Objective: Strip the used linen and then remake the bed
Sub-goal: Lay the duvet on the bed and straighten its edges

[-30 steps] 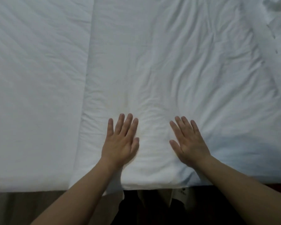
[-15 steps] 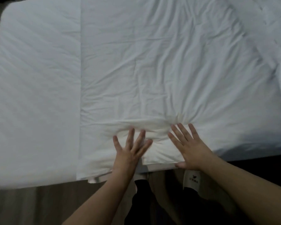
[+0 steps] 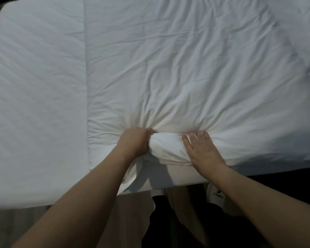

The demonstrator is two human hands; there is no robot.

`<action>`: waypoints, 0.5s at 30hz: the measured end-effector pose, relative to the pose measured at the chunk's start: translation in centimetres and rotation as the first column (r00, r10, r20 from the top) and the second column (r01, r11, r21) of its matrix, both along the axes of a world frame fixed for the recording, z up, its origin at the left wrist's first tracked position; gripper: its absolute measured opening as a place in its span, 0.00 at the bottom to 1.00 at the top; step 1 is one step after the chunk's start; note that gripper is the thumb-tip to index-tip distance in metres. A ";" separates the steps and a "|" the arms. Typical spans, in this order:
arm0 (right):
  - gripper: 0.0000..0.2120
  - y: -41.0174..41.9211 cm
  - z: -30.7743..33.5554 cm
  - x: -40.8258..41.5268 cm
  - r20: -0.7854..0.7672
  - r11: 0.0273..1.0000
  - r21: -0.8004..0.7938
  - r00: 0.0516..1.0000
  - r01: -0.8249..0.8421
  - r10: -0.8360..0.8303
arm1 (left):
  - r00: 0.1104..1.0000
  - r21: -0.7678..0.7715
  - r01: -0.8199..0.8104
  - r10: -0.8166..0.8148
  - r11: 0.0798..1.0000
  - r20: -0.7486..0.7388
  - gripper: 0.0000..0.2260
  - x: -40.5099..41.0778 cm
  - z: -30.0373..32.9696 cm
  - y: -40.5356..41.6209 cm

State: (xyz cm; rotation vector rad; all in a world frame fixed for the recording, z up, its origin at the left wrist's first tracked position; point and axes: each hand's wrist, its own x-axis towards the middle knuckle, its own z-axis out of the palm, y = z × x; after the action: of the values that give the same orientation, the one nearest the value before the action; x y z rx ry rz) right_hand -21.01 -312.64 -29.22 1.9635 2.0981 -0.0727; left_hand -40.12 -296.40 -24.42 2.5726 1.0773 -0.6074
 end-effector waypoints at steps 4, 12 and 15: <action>0.19 1.6 0.3 0.9 0.017 0.999 0.033 1.000 -0.015 0.015 | 0.996 0.068 -0.083 0.081 0.994 0.026 0.22 -0.3 0.0 -2.5; 0.15 3.8 1.3 2.2 -0.140 0.994 -0.099 0.990 -0.042 0.028 | 0.992 0.249 -0.072 0.096 0.966 -0.086 0.47 -2.4 -3.7 -10.5; 0.14 4.3 1.6 2.8 -0.192 0.988 -0.147 0.981 -0.037 0.009 | 0.996 0.328 -0.029 0.057 0.944 -0.075 0.32 -1.3 -4.3 -9.0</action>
State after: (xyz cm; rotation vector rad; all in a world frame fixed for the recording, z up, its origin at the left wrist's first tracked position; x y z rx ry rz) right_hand -18.22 -308.30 -27.58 1.9092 2.1601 -0.4174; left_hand -41.45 -305.43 -28.74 2.8133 1.3613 -0.5717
